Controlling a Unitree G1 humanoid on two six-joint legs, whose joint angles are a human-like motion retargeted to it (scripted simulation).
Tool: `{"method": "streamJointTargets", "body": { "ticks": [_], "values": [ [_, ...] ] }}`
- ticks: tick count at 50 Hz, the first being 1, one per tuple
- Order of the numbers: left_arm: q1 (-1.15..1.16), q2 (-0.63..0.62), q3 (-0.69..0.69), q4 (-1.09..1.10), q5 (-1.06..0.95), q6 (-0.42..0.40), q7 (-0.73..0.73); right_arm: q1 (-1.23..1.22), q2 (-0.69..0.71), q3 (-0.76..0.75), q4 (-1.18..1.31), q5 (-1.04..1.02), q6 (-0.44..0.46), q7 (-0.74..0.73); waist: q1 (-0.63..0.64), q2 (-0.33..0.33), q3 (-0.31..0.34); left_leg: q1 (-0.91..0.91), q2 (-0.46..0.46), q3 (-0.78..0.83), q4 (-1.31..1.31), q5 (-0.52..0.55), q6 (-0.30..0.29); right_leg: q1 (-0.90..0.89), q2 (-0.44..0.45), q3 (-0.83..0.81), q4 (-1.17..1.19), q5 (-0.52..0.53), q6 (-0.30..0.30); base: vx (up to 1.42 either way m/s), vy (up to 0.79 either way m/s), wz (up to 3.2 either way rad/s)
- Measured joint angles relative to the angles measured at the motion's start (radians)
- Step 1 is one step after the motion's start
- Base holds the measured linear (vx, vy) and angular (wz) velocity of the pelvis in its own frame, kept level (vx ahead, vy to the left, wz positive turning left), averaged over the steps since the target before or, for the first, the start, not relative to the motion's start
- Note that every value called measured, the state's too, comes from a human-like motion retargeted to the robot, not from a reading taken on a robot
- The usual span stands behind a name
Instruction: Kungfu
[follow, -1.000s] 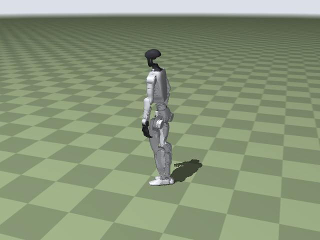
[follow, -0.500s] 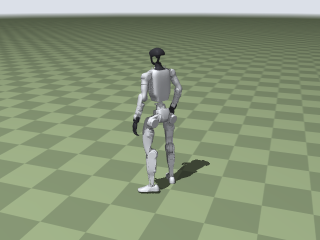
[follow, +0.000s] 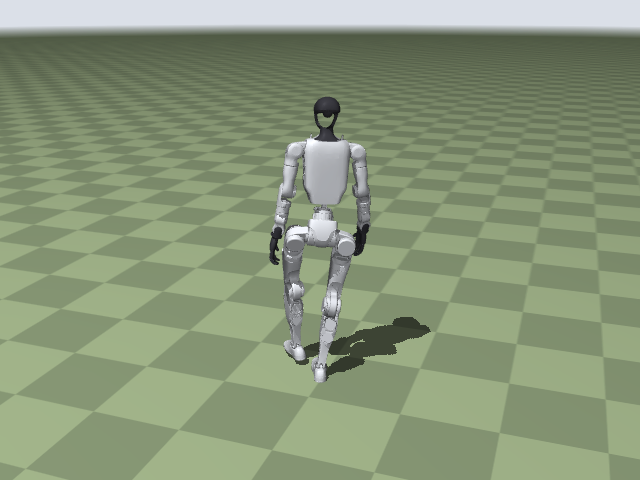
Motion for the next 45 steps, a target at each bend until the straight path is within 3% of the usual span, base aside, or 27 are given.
{"method": "streamJointTargets", "body": {
  "ticks": [4, 7, 8, 9, 12, 15, 18, 21, 24, 27, 32, 35, 37, 40, 42, 45],
  "values": [
    [-0.017, 0.001, 0.065, -0.002, 0.063, -0.004, 0.001, -0.003, 0.084, -0.121, 0.138, 0.083, -0.015, -0.063, 0.013, -0.015, -0.005, -0.013, -0.027, 0.089, -0.064, 0.041, 0.024, 0.052, 0.023, -0.007, 0.004, -0.024, -0.004, 0.55, -0.21, -0.42],
    [-0.033, 0.011, 0.089, 0.015, 0.075, -0.004, -0.004, 0.018, 0.112, -0.150, 0.226, 0.173, -0.047, -0.040, -0.003, -0.042, -0.014, 0.009, -0.043, 0.145, -0.054, 0.071, 0.149, 0.092, 0.019, -0.050, 0.016, -0.042, 0.024, 0.62, -0.24, 0.31],
    [-0.035, 0.016, 0.096, 0.021, 0.080, -0.002, -0.009, 0.033, 0.119, -0.153, 0.246, 0.189, -0.055, -0.039, -0.009, -0.052, -0.020, 0.019, -0.053, 0.129, -0.047, 0.036, 0.181, 0.103, 0.017, -0.068, 0.025, -0.044, 0.044, 0.68, -0.27, 0.35],
    [-0.034, 0.023, 0.106, 0.028, 0.091, 0.000, -0.015, 0.052, 0.128, -0.153, 0.263, 0.196, -0.064, -0.050, -0.012, -0.060, -0.031, 0.027, -0.059, 0.092, -0.042, 0.015, 0.179, 0.111, 0.022, -0.082, 0.038, -0.036, 0.073, 0.69, -0.28, 0.26],
    [-0.019, 0.048, 0.145, 0.053, 0.135, 0.013, -0.035, 0.116, 0.158, -0.147, 0.310, 0.179, -0.095, -0.132, -0.027, -0.102, -0.109, -0.015, -0.095, -0.036, -0.026, -0.002, 0.130, 0.081, 0.021, -0.101, 0.102, 0.063, 0.222, 0.78, -0.35, 0.17],
    [-0.028, 0.074, 0.147, 0.080, 0.152, 0.035, -0.050, 0.156, 0.176, -0.157, 0.332, 0.146, -0.131, -0.242, -0.064, -0.099, -0.152, 0.002, -0.047, 0.000, -0.040, -0.008, 0.112, 0.017, 0.029, -0.212, 0.190, 0.235, 0.448, 0.33, -0.55, 0.60],
    [-0.073, 0.098, 0.114, 0.096, 0.131, 0.039, -0.057, 0.167, 0.154, -0.147, 0.303, 0.135, -0.177, -0.313, -0.034, -0.051, -0.134, -0.017, 0.074, -0.051, -0.014, 0.003, 0.042, -0.113, 0.118, -0.382, 0.384, 0.280, 0.448, 0.08, -0.93, -0.13],
    [-0.099, 0.112, 0.084, 0.090, 0.140, 0.033, -0.096, 0.190, 0.132, -0.133, 0.269, 0.092, -0.163, -0.321, -0.006, -0.011, -0.157, -0.011, 0.124, -0.042, -0.021, -0.009, 0.049, -0.199, 0.054, -0.410, 0.505, 0.238, 0.448, 0.46, 0.02, -0.11],
    [-0.123, 0.135, 0.031, 0.059, 0.176, 0.022, -0.147, 0.205, 0.117, -0.141, 0.248, 0.064, -0.121, -0.279, -0.011, 0.019, -0.135, 0.076, 0.086, -0.069, -0.075, -0.019, 0.078, -0.193, -0.069, -0.384, 0.493, 0.209, 0.448, 0.50, 0.20, 1.09],
    [-0.152, 0.159, -0.011, 0.018, 0.223, -0.004, -0.179, 0.207, 0.103, -0.137, 0.216, 0.082, -0.099, -0.262, -0.051, 0.019, -0.082, 0.163, 0.028, -0.109, -0.113, -0.017, 0.092, -0.181, -0.177, -0.268, 0.421, 0.163, 0.408, 0.31, -0.17, 1.83],
    [-0.195, 0.188, -0.034, -0.027, 0.246, -0.026, -0.194, 0.210, 0.098, -0.119, 0.124, 0.082, -0.088, -0.266, -0.133, 0.036, -0.054, 0.177, 0.008, -0.235, -0.105, -0.009, 0.080, -0.164, -0.216, 0.003, 0.162, 0.223, 0.267, 0.15, -0.49, 1.95],
    [-0.198, 0.188, -0.011, -0.044, 0.223, -0.027, -0.205, 0.206, 0.099, -0.104, 0.076, 0.061, -0.078, -0.274, -0.179, 0.023, -0.050, 0.170, -0.016, -0.318, -0.090, -0.004, 0.060, -0.139, -0.218, 0.175, 0.066, 0.279, 0.313, 0.06, -0.53, 1.82],
    [-0.187, 0.178, 0.016, -0.053, 0.197, -0.021, -0.207, 0.195, 0.103, -0.095, 0.058, 0.044, -0.068, -0.270, -0.171, 0.014, -0.071, 0.141, -0.005, -0.351, -0.082, 0.006, 0.041, -0.141, -0.181, 0.245, 0.092, 0.197, 0.340, -0.01, -0.65, 1.11],
    [-0.159, 0.149, 0.064, -0.055, 0.141, -0.017, -0.185, 0.170, 0.107, -0.082, 0.040, 0.013, -0.032, -0.237, -0.132, -0.006, -0.119, 0.085, 0.024, -0.374, -0.074, 0.022, 0.012, -0.158, -0.217, 0.012, 0.067, 0.132, 0.242, -0.05, -0.55, 0.51],
    [-0.143, 0.132, 0.086, -0.041, 0.091, -0.016, -0.160, 0.146, 0.110, -0.091, 0.035, -0.019, 0.014, -0.185, -0.094, -0.031, -0.138, 0.057, 0.039, -0.373, -0.077, 0.049, -0.005, -0.167, -0.196, 0.016, 0.051, 0.115, 0.206, -0.17, -0.76, 0.39],
    [-0.127, 0.105, 0.093, 0.000, 0.022, -0.011, -0.111, 0.097, 0.110, -0.135, 0.041, -0.065, 0.097, -0.074, -0.104, -0.016, -0.151, 0.007, 0.043, -0.444, -0.094, 0.130, -0.023, -0.171, -0.157, 0.000, 0.019, 0.095, 0.193, -0.22, -0.54, 1.35]
  ]
}}
